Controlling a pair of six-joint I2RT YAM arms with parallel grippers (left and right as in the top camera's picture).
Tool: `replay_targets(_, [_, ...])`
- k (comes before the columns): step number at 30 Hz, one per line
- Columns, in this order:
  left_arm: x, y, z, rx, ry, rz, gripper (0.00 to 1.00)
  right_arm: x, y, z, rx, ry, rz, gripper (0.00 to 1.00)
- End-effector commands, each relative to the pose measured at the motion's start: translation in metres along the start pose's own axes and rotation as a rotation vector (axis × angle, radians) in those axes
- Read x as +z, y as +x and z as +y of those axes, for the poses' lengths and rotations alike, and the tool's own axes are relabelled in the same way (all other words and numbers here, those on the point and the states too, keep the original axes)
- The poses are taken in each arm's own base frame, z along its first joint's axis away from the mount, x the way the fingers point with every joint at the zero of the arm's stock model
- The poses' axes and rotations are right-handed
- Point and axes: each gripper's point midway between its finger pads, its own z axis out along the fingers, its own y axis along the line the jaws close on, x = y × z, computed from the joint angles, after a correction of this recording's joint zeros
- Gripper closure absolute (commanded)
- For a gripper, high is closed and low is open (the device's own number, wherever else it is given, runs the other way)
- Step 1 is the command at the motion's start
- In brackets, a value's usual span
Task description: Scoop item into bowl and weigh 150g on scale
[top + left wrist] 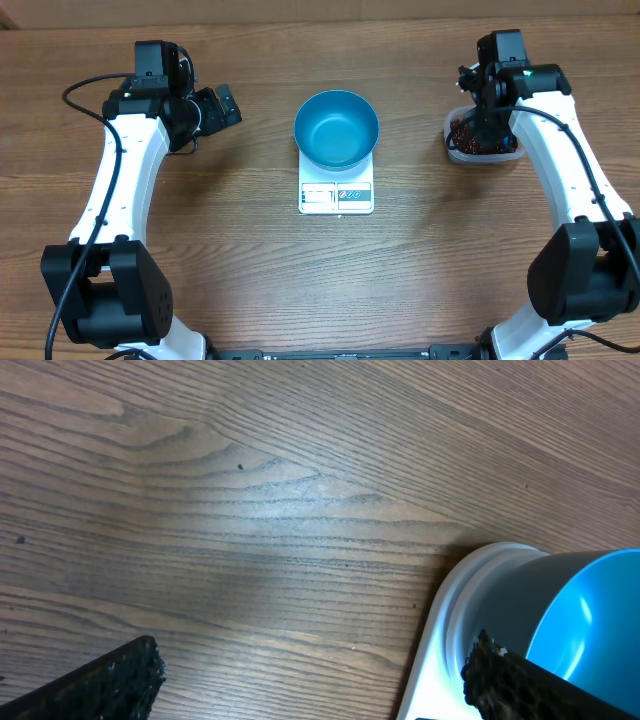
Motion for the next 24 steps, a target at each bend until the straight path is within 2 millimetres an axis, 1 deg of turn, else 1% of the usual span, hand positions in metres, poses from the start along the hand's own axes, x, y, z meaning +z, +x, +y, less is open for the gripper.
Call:
replay_targets(1, [-0.013,-0.008,-0.006,0.029,0.01,-0.039,0.0,-0.004,-0.003,-0.012,0.026,0.054,-0.007,0.96])
replay_targets(7, [-0.013,-0.008,-0.006,0.029,0.01,-0.039,0.01,-0.002,0.0,-0.013,0.028,0.07,0.01,0.96])
replay_targets(15, [-0.013,-0.008,-0.006,0.029,0.01,-0.039,0.0,0.017,0.004,-0.005,0.042,0.06,0.035,0.96])
replay_targets(19, [-0.013,-0.008,-0.006,0.029,0.01,-0.039,0.01,0.022,0.005,-0.002,0.065,0.053,0.045,0.96])
replay_targets(22, [-0.013,-0.008,-0.006,0.029,0.01,-0.039,0.0,0.025,0.004,0.006,0.063,0.012,0.035,0.96])
replay_targets(24, [-0.013,-0.008,-0.006,0.029,0.01,-0.039,0.0,0.028,0.005,0.008,0.065,0.011,0.038,0.96])
